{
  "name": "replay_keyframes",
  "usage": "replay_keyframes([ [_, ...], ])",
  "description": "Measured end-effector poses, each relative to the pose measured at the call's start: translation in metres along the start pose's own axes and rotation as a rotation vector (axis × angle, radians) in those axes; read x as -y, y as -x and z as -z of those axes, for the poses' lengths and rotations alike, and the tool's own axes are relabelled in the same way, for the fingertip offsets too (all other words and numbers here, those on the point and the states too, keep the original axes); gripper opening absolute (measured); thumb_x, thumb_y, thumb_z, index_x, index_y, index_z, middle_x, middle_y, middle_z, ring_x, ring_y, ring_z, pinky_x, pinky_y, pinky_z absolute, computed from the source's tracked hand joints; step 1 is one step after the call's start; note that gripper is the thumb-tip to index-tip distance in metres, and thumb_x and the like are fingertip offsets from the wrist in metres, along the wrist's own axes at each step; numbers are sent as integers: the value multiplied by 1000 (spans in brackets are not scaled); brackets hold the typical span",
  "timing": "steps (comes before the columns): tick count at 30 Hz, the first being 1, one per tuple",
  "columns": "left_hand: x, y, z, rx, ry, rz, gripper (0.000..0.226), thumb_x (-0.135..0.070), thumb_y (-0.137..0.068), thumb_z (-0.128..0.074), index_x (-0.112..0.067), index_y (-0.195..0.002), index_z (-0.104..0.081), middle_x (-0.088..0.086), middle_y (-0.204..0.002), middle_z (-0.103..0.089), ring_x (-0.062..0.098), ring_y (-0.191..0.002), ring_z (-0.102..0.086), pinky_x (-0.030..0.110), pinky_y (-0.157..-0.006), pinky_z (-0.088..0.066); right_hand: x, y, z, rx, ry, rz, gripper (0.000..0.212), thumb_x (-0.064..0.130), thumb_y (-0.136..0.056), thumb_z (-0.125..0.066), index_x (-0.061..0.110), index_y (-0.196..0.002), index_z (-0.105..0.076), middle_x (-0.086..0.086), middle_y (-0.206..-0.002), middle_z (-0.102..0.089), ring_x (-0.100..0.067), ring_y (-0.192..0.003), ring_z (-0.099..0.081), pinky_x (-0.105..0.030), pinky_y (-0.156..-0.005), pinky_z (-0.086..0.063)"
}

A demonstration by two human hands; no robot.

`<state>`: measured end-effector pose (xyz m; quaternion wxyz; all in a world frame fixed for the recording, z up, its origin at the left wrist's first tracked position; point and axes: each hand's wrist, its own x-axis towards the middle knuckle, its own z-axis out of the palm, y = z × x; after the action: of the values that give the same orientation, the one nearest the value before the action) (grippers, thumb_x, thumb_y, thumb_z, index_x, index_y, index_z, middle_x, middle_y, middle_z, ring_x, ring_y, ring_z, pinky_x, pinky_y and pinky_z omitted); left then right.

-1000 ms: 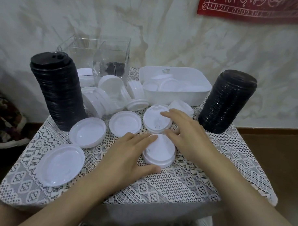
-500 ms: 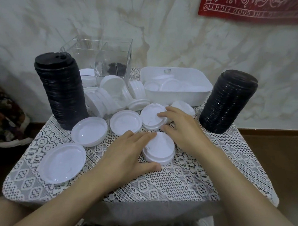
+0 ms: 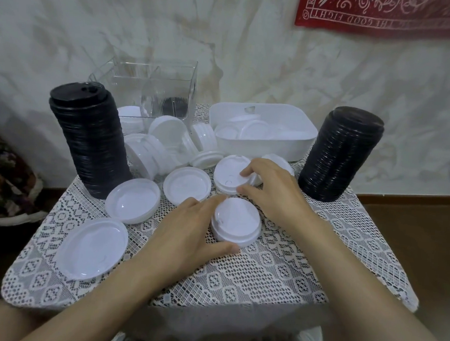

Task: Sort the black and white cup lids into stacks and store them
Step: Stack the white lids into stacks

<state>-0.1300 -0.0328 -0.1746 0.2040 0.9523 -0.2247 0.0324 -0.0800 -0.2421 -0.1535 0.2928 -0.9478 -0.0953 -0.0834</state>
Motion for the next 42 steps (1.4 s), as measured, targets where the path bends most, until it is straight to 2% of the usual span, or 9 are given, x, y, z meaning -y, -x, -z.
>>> replay_keyframes([
  [10, 8, -1, -2, -43, -10, 25, 95, -76, -83, -60, -36, -161, -24, -19, -156, -44, 7, -131, -39, 30, -101, -41, 3, 10, 3, -81, -58, -9, 20, 46, -89, -73, 36, -105, -66, 22, -115, -58, 0, -99, -51, -28, -83, -37],
  [14, 8, -3, -3, -50, -7, 31, 100, -74, -83, -63, -39, -162, -14, -17, -148, -53, 10, -126, -43, 33, -96, -45, 3, 18, 8, -97, -57, -42, 22, 49, -88, -72, 36, -105, -68, 23, -108, -60, 3, -82, -52, -27, -79, -35],
  [20, 12, -4, -1, 20, 59, 62, 112, -73, -79, -68, -38, -163, -3, -11, -149, -52, 11, -131, -41, 30, -96, -42, 2, 45, 19, -68, -93, -52, 24, 51, -88, -74, 36, -106, -71, 31, -61, -56, 9, -59, -52, -25, -62, -33],
  [23, 17, -6, 0, 60, 61, 87, 115, -78, -78, -64, -36, -164, -1, -7, -153, -50, 13, -137, -40, 32, -104, -41, -1, 61, 16, -19, -89, -67, 26, 53, -87, -73, 38, -108, -70, 46, -66, -54, 6, -64, -57, -25, -60, -34],
  [26, 16, -8, 2, 71, 57, 89, 108, -70, -84, -67, -35, -164, -4, -4, -145, -54, 13, -133, -42, 30, -94, -40, -1, 63, 13, 41, -68, -71, 37, 59, -84, -73, 42, -117, -65, 28, -70, -60, 4, -64, -57, -25, -66, -37],
  [29, 15, -8, 1, 68, 68, 120, 108, -71, -82, -67, -39, -163, -4, 0, -136, -56, 15, -128, -45, 29, -85, -36, 0, 59, 11, 125, -4, -35, 55, 65, -81, -71, 48, -131, -55, 24, -119, -64, 5, -79, -59, -27, -77, -41],
  [32, 17, -8, -1, 59, 80, 136, 109, -75, -79, -66, -42, -163, -5, 0, -136, -57, 16, -129, -47, 30, -87, -39, 1, 54, 12, 169, 15, -29, 68, 67, -79, -73, 49, -140, -48, 25, -133, -55, 4, -91, -60, -29, -84, -45],
  [35, 13, -6, 1, 49, 84, 116, 104, -72, -81, -67, -42, -163, -10, -3, -136, -57, 14, -129, -45, 31, -94, -42, 1, 53, 12, 223, 10, -21, 75, 65, -79, -75, 48, -145, -44, 26, -144, -48, -2, -121, -52, -34, -102, -45],
  [42, 8, -4, 2, 41, 85, 75, 100, -70, -83, -67, -41, -163, -14, -6, -136, -58, 10, -129, -41, 35, -101, -43, 1, 54, 13, 216, -21, -35, 74, 55, -79, -80, 47, -145, -49, 26, -132, -47, -9, -126, -52, -40, -109, -46],
])
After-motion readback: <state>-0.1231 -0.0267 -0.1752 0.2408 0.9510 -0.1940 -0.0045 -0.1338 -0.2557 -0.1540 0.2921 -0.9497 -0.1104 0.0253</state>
